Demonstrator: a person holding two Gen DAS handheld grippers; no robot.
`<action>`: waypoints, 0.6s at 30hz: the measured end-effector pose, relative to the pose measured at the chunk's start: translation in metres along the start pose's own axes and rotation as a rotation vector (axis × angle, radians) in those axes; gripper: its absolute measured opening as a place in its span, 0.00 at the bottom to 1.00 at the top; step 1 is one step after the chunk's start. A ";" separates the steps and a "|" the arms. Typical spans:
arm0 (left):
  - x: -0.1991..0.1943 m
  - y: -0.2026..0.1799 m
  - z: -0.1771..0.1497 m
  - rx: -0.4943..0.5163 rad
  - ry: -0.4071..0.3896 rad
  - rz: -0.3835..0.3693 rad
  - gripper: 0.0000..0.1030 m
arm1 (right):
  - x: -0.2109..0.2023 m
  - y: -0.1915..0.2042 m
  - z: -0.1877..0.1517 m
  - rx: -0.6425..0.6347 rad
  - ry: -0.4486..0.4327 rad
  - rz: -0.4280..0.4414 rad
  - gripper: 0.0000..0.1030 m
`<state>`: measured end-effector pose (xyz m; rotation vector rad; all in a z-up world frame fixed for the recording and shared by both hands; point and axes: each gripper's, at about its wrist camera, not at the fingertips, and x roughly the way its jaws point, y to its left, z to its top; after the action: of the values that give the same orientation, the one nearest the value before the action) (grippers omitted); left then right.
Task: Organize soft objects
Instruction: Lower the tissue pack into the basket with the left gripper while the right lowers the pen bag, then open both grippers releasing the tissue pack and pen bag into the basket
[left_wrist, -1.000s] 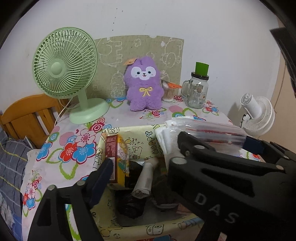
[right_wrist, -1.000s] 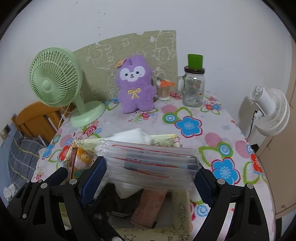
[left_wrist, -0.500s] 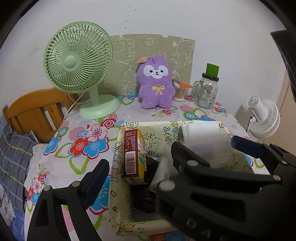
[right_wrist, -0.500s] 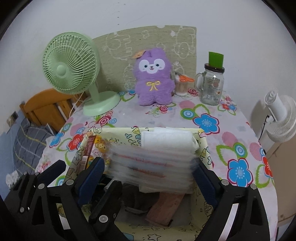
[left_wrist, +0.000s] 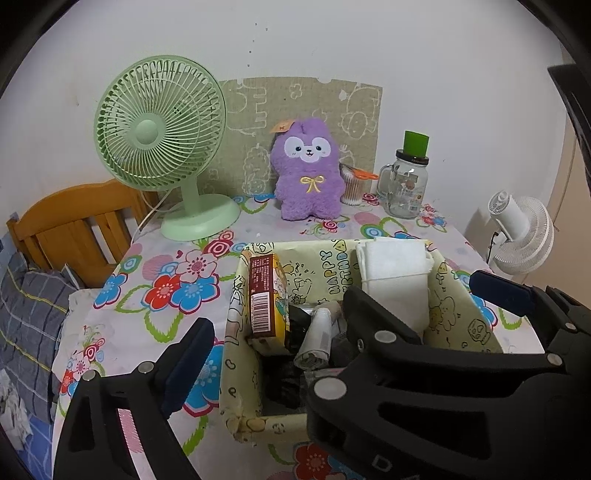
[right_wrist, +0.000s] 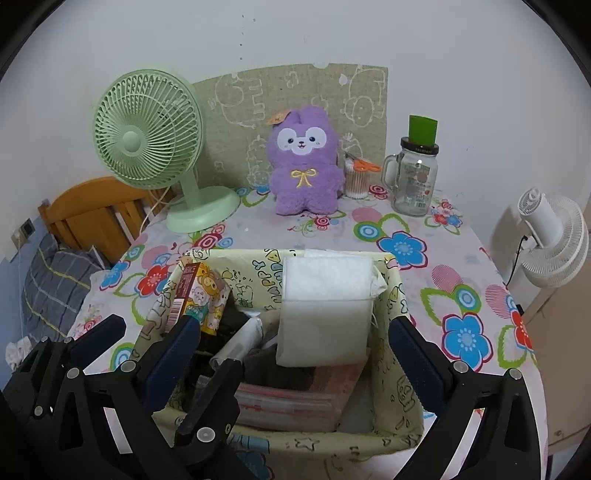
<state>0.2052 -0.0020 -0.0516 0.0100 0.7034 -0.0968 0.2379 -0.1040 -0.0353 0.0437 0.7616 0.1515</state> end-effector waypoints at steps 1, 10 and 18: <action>-0.002 0.000 0.000 -0.004 -0.003 -0.004 0.92 | -0.002 0.000 -0.001 -0.002 -0.003 -0.001 1.00; -0.020 -0.012 -0.005 0.018 -0.020 -0.020 0.96 | -0.027 -0.009 -0.009 0.013 -0.034 -0.027 1.00; -0.039 -0.022 -0.011 0.028 -0.041 -0.015 0.97 | -0.051 -0.017 -0.019 0.026 -0.063 -0.038 1.00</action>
<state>0.1667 -0.0205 -0.0346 0.0296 0.6615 -0.1213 0.1901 -0.1293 -0.0156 0.0583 0.7007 0.1038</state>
